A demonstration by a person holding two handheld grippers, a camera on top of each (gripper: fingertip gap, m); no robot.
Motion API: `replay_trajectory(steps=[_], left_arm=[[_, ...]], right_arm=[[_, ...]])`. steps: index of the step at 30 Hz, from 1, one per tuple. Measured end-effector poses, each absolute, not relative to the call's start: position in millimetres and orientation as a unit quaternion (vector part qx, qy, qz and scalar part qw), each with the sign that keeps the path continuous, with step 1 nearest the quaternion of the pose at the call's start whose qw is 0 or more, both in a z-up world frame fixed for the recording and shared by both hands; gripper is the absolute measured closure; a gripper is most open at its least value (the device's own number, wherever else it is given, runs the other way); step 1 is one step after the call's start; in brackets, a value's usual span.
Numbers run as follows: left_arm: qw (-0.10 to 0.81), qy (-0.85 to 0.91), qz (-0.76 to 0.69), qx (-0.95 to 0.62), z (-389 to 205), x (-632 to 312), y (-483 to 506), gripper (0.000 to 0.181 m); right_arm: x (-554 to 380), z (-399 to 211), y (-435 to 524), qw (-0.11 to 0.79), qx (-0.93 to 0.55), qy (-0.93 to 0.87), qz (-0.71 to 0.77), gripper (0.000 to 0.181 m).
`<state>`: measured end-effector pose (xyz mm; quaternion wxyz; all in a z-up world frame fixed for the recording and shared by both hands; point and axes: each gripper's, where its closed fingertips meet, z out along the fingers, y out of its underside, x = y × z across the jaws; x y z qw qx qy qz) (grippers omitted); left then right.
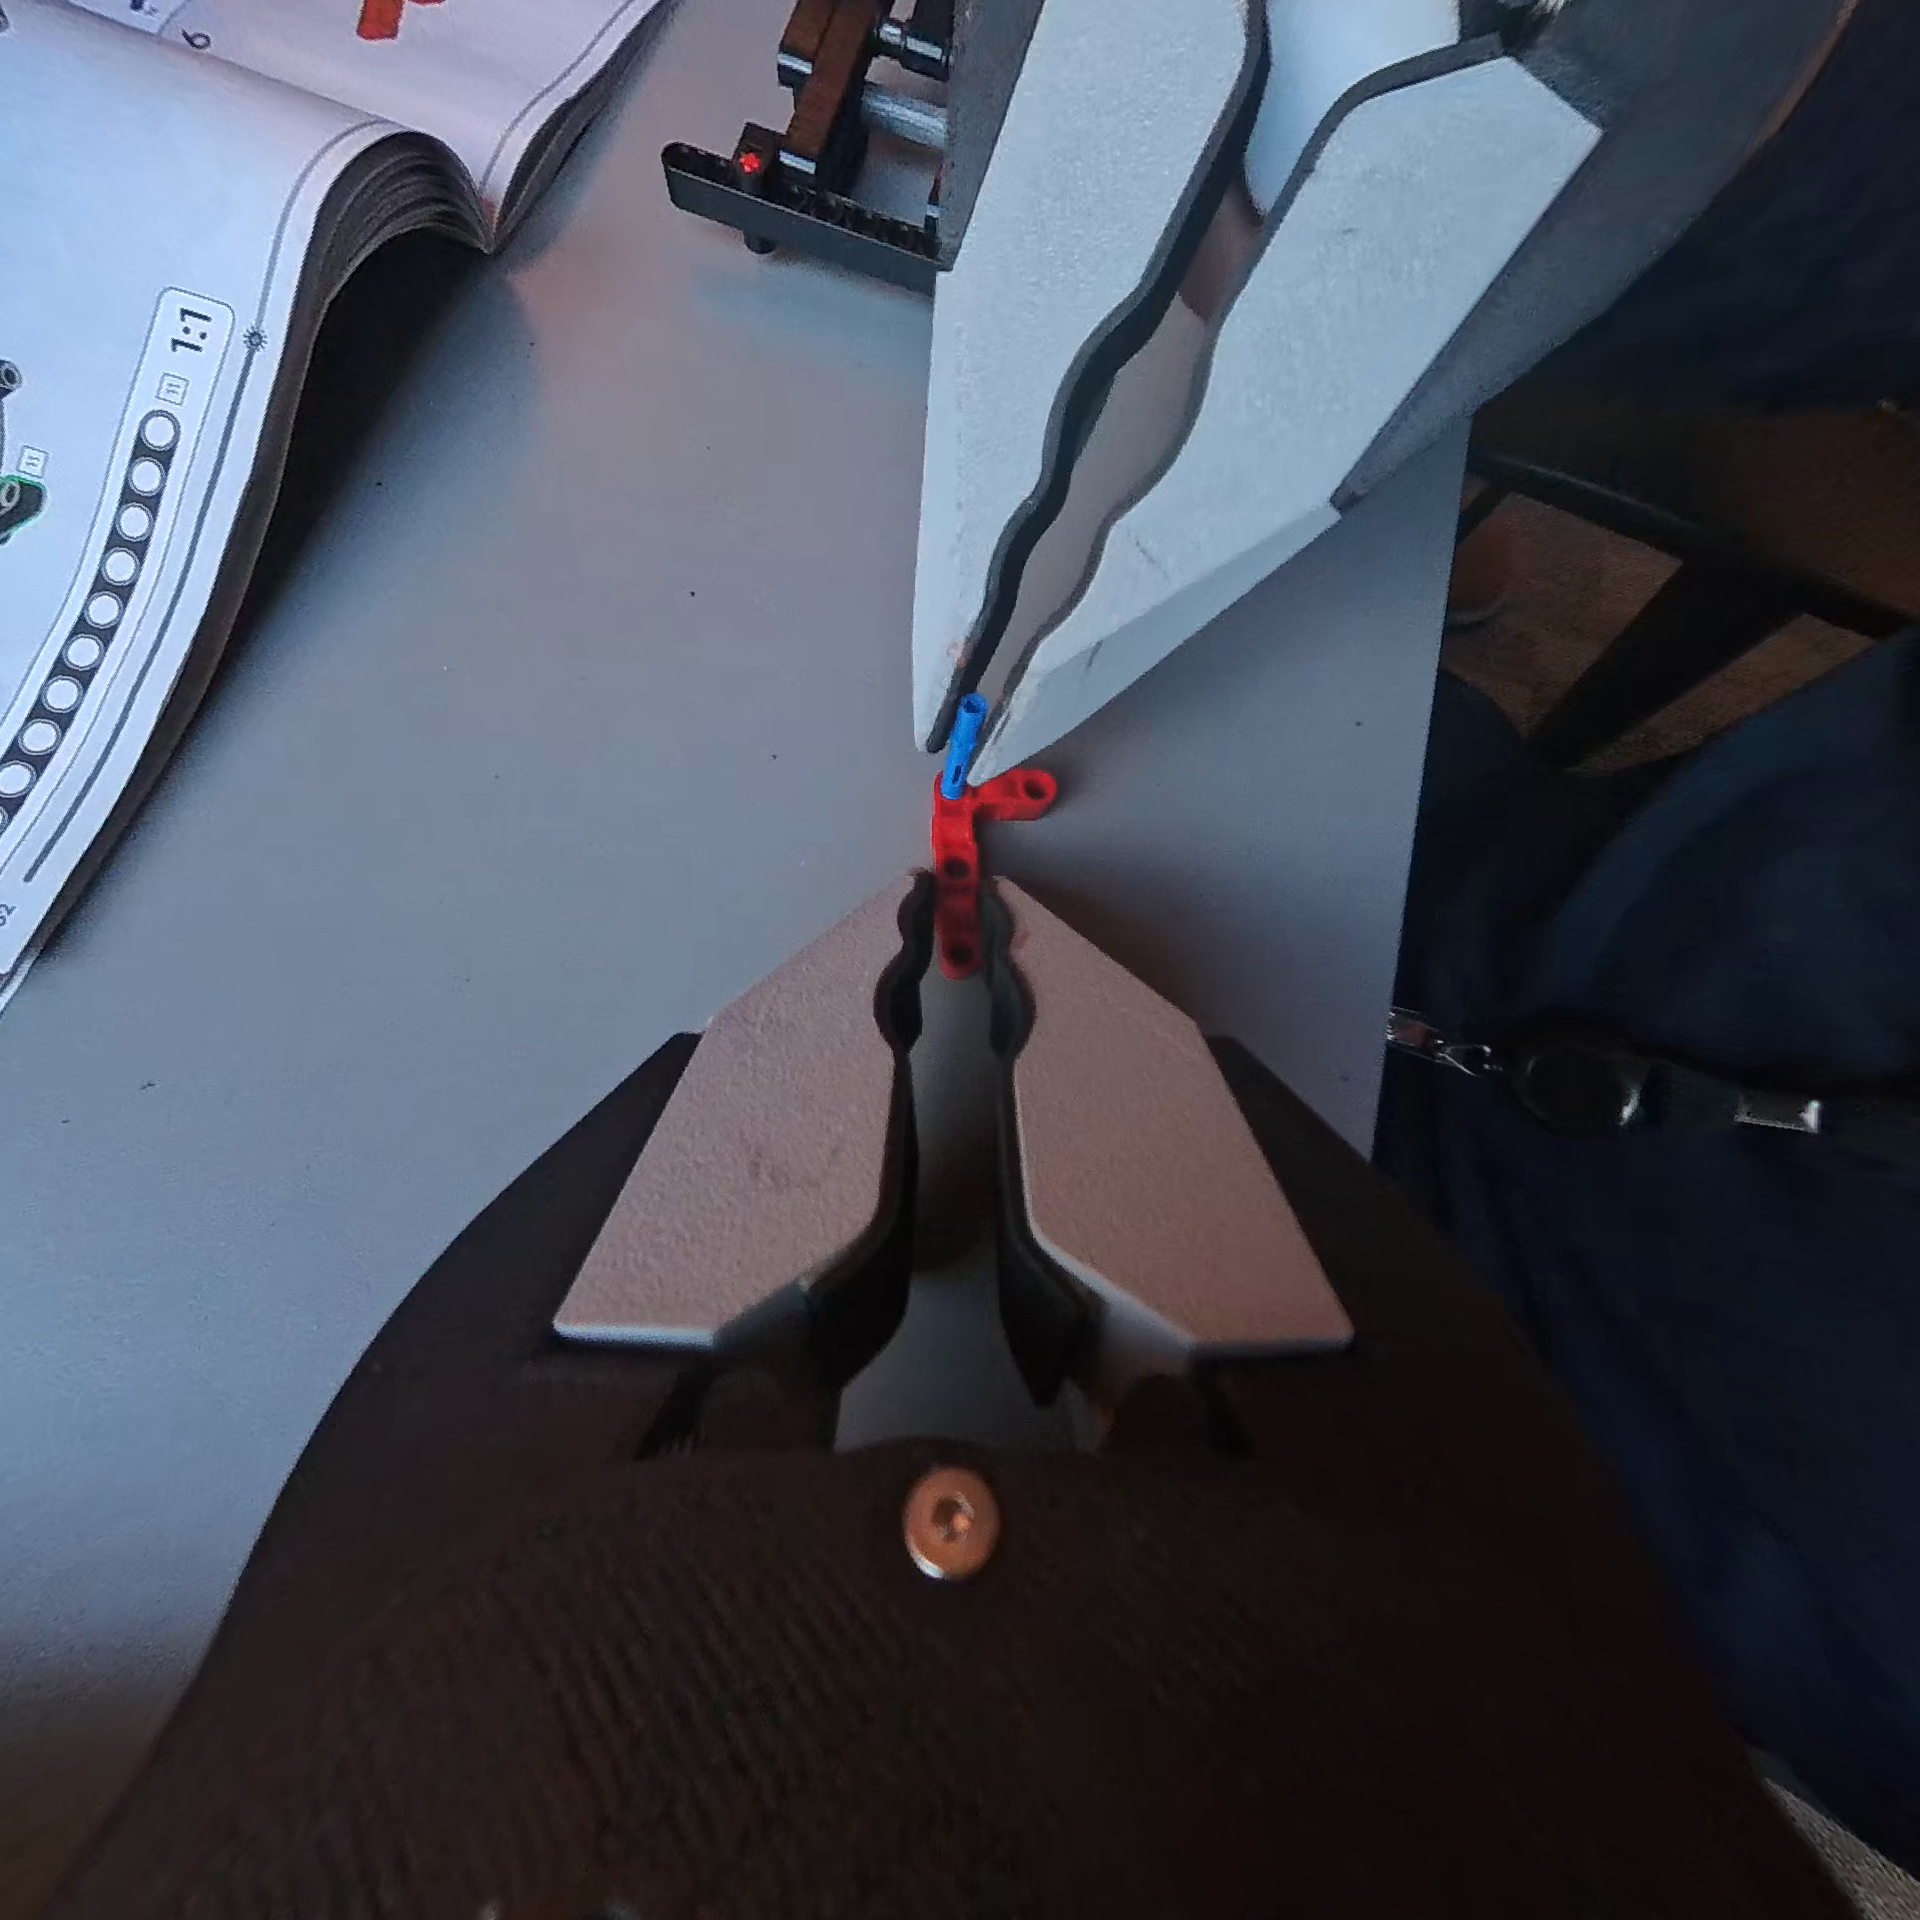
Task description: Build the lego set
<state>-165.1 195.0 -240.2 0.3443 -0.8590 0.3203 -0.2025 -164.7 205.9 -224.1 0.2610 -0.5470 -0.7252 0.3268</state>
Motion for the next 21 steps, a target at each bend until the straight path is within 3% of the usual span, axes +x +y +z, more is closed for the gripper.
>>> replay_trajectory(steps=[15, 21], left_arm=[[0.345, 0.322, -0.197, -0.859, -240.6, -164.8, 195.0, 0.176], [0.348, 0.319, -0.194, -0.86, -240.3, -165.8, 196.1, 0.176]], right_arm=[[-162.6, -234.6, 204.8, 0.233, -0.524, -0.783, 0.244, 0.177], [-167.0, -232.1, 204.4, 0.221, -0.536, -0.754, 0.309, 0.18]])
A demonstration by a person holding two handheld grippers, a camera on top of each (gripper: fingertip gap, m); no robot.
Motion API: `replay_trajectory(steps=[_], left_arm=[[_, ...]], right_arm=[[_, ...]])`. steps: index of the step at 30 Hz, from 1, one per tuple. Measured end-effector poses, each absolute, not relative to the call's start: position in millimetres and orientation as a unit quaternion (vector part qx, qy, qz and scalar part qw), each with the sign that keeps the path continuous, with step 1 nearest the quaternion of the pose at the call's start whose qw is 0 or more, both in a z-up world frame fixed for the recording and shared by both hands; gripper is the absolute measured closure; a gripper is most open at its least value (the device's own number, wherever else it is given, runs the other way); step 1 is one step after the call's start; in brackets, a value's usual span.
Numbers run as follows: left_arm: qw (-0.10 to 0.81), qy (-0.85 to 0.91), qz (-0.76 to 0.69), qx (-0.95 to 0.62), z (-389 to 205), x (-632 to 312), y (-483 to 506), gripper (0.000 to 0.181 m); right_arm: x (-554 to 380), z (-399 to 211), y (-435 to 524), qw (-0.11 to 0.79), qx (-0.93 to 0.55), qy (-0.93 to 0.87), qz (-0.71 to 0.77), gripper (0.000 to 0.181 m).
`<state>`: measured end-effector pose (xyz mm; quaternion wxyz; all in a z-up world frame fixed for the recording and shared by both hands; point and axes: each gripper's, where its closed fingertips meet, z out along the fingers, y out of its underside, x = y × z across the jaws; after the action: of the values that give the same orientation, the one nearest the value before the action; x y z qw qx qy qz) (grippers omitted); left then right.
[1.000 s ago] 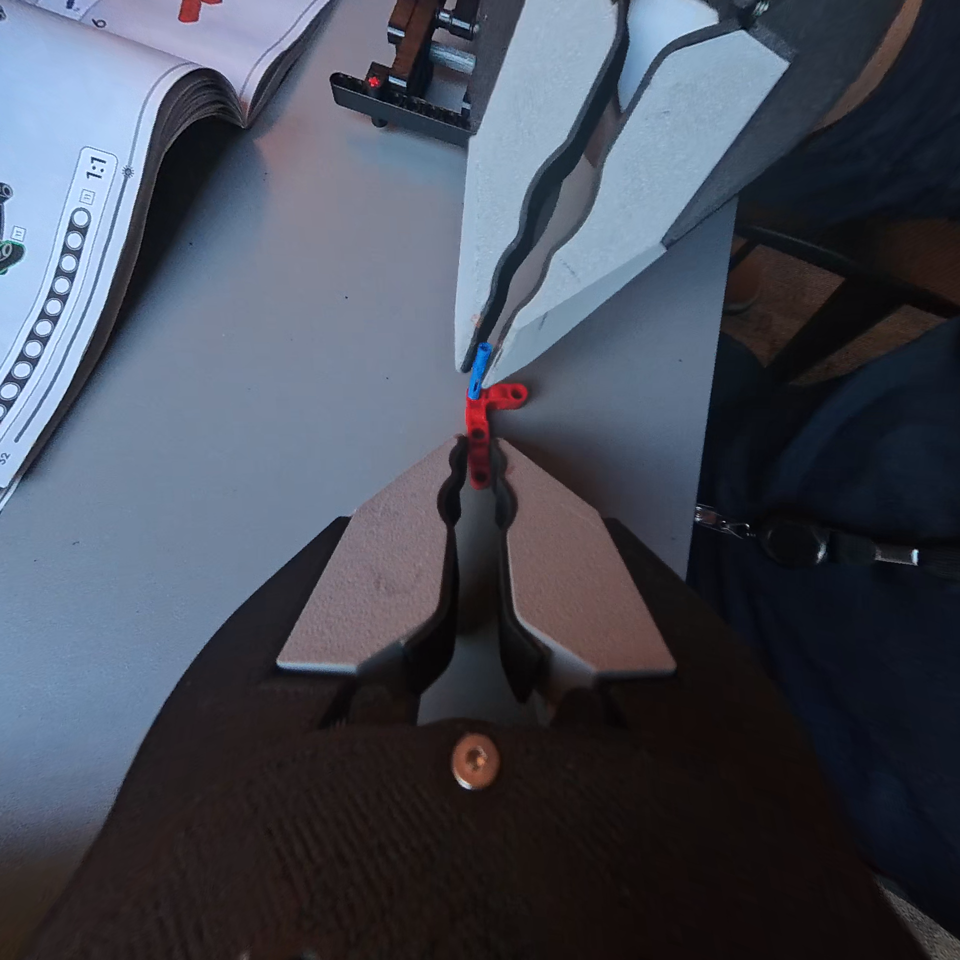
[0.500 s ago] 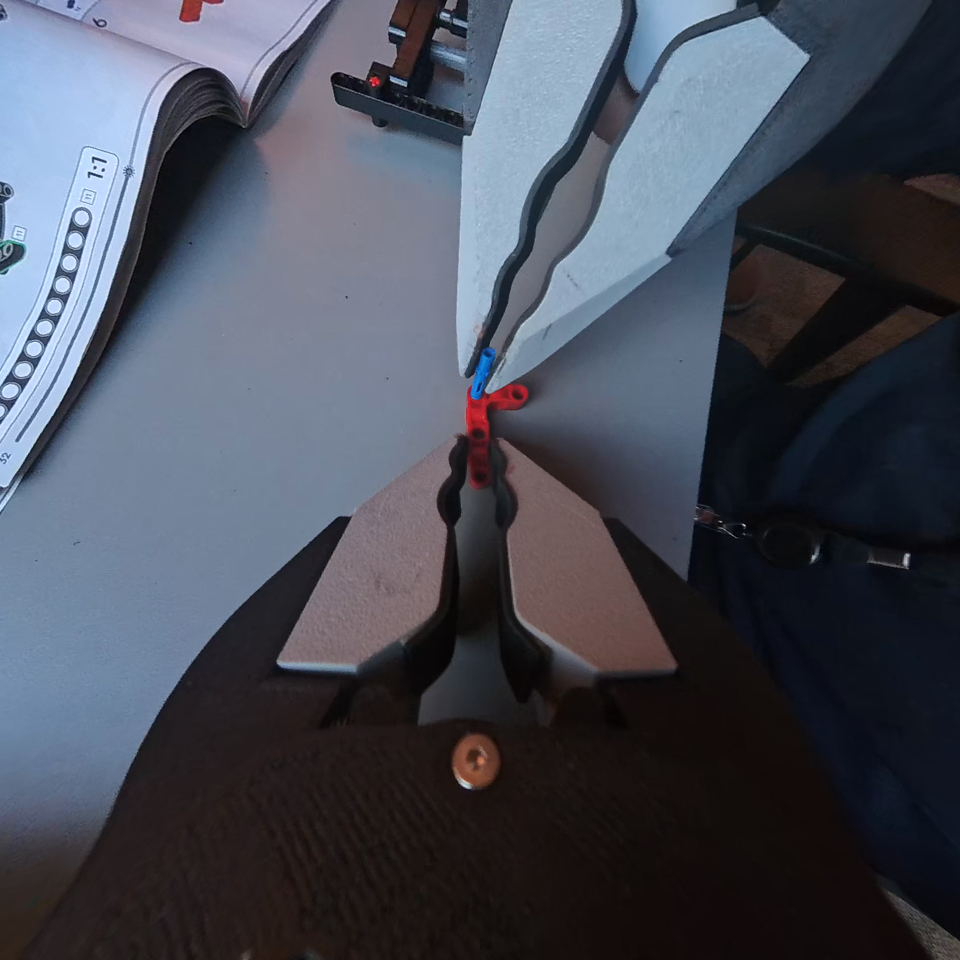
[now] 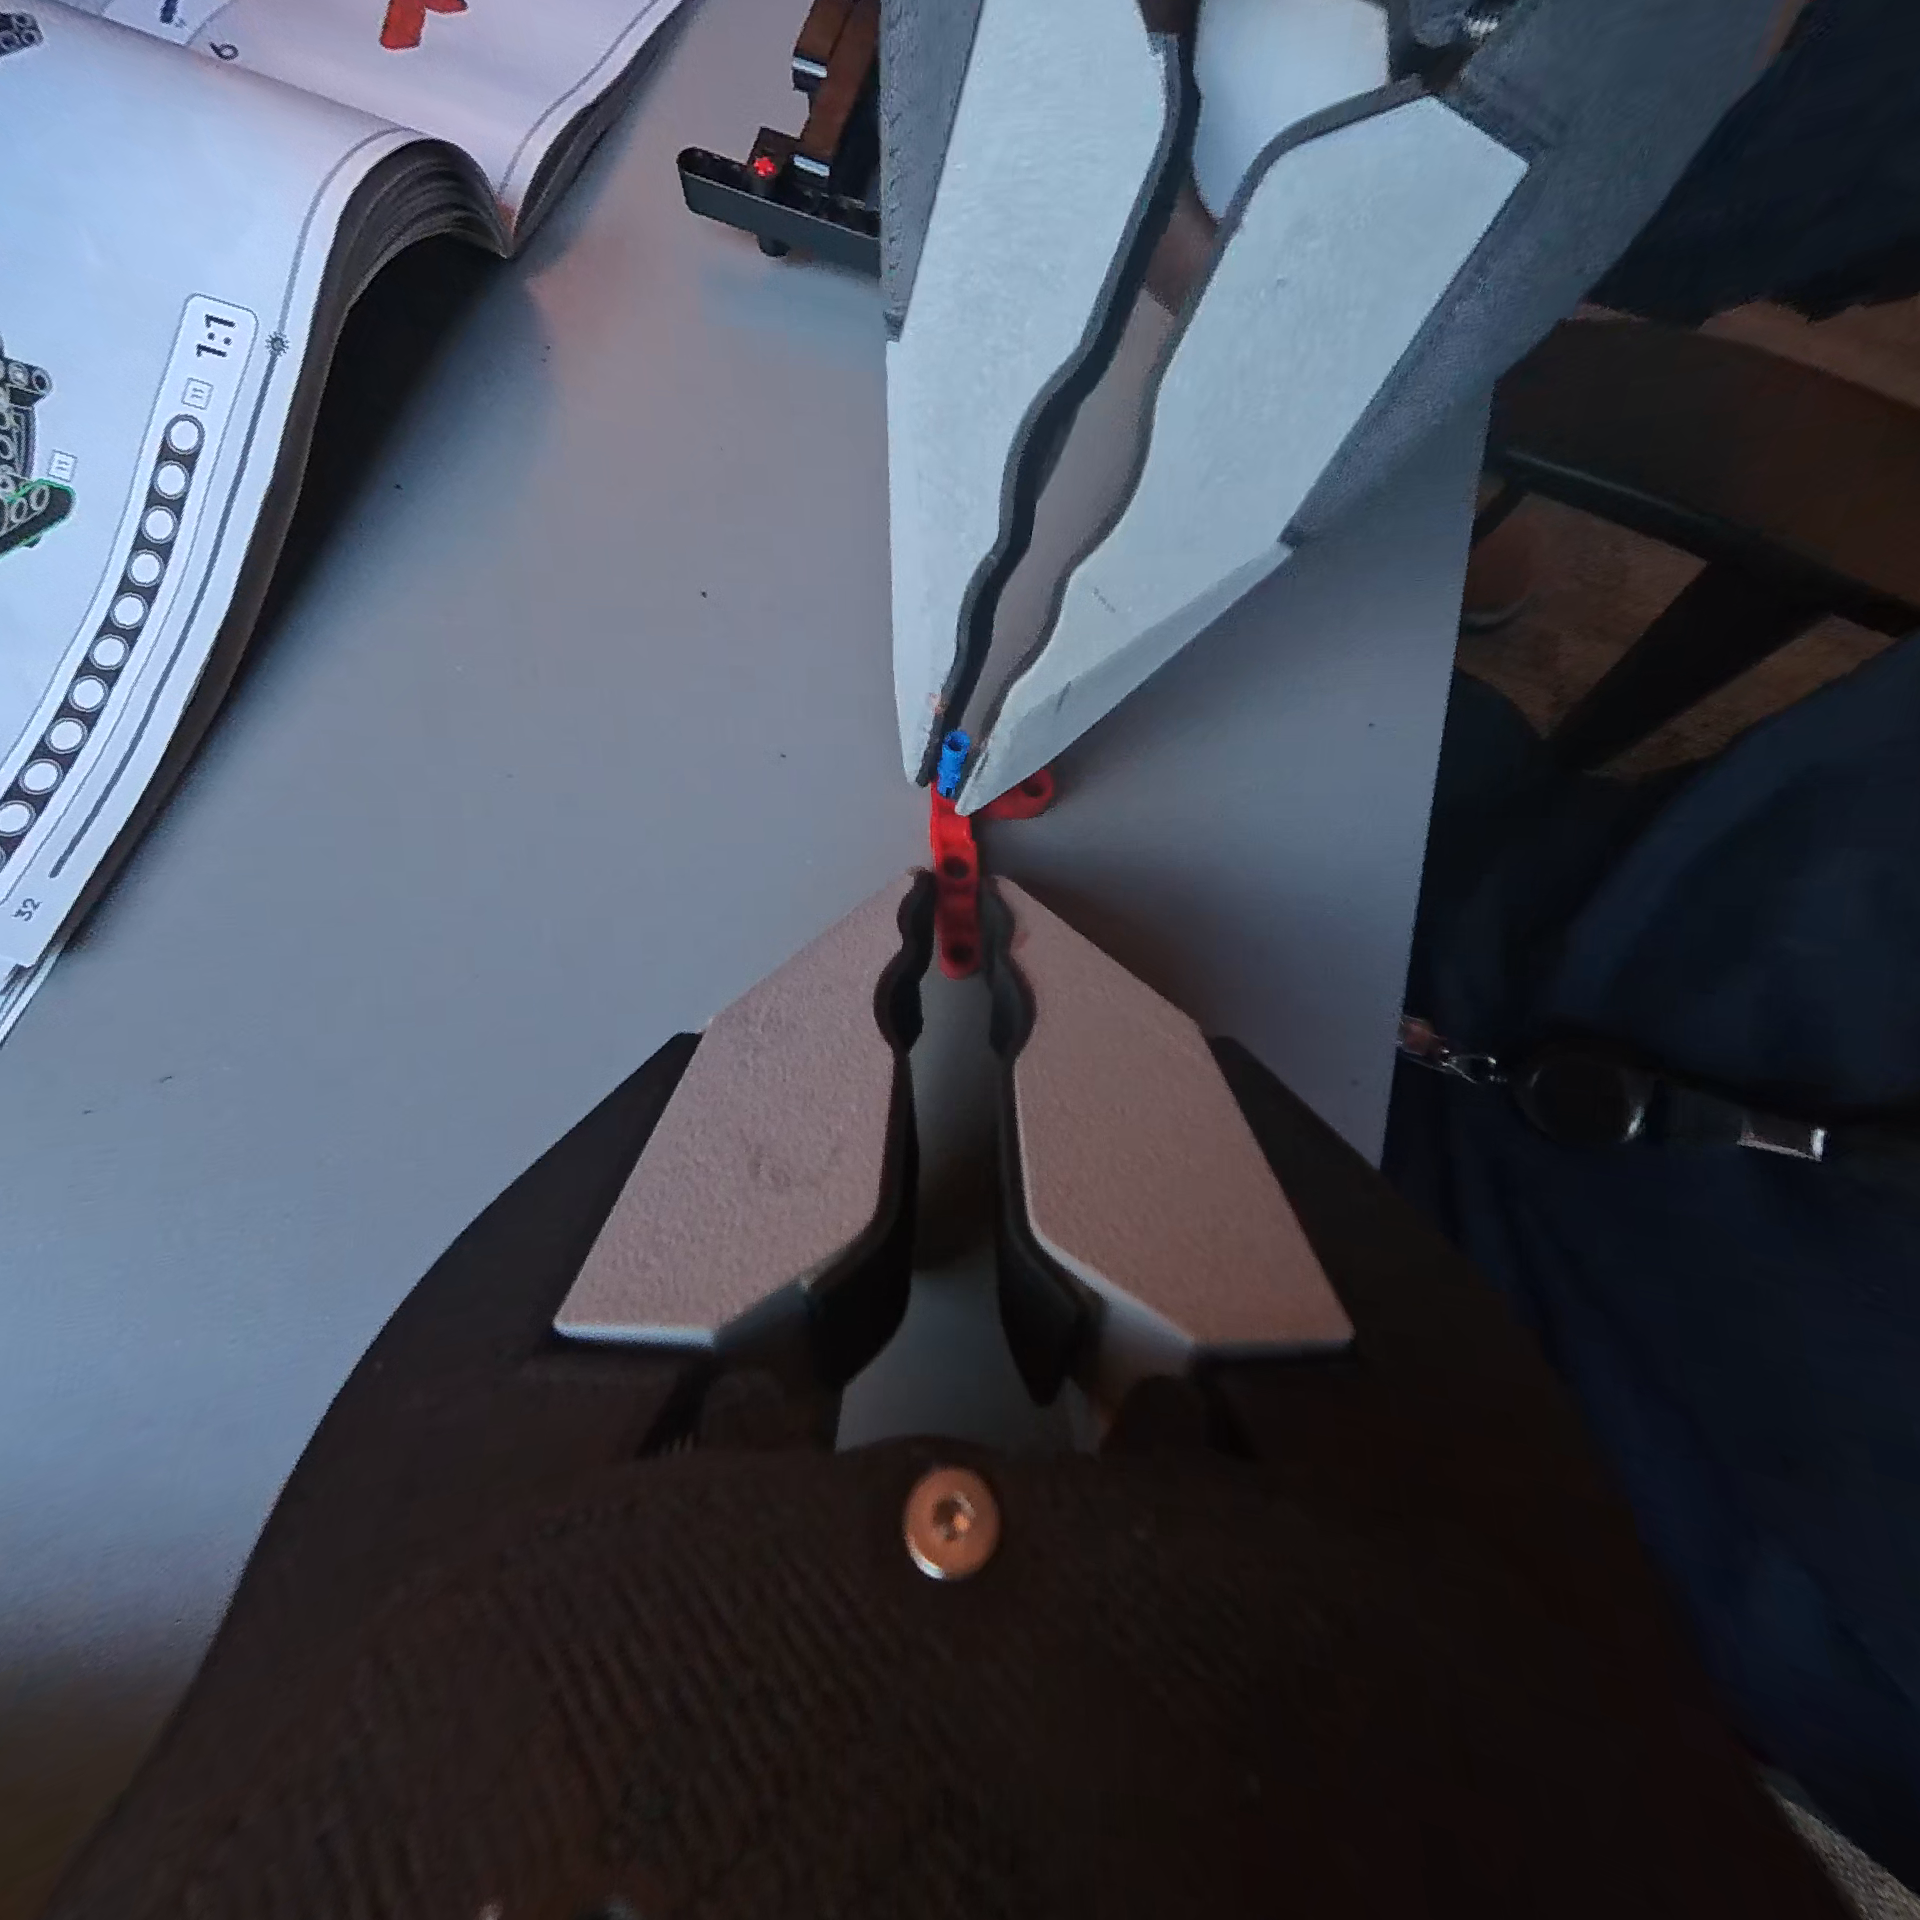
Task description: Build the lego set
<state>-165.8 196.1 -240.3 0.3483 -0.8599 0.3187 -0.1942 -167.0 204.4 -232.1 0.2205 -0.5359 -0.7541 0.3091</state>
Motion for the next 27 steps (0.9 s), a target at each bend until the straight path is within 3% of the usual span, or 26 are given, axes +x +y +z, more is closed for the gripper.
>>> replay_trajectory(steps=[7, 12, 19, 24, 27], left_arm=[[0.351, 0.32, -0.188, -0.86, -240.2, -166.0, 197.2, 0.176], [0.4, 0.352, -0.136, -0.835, -231.1, -164.1, 205.0, 0.177], [0.53, 0.419, -0.016, -0.737, -200.9, -151.4, 219.4, 0.177], [0.577, 0.445, 0.129, -0.673, -186.8, -150.1, 226.2, 0.176], [0.611, 0.453, 0.176, -0.625, -170.6, -143.7, 222.4, 0.176]], right_arm=[[-162.0, -207.9, 208.1, 0.276, -0.536, -0.693, 0.396, 0.169], [-152.7, -212.7, 207.7, 0.25, -0.563, -0.667, 0.419, 0.13], [-144.4, -188.8, 204.8, 0.228, -0.565, -0.597, 0.521, 0.132], [-124.8, -149.7, 210.5, 0.278, -0.499, -0.543, 0.616, 0.142], [-123.2, -151.6, 215.2, 0.304, -0.495, -0.558, 0.593, 0.135]])
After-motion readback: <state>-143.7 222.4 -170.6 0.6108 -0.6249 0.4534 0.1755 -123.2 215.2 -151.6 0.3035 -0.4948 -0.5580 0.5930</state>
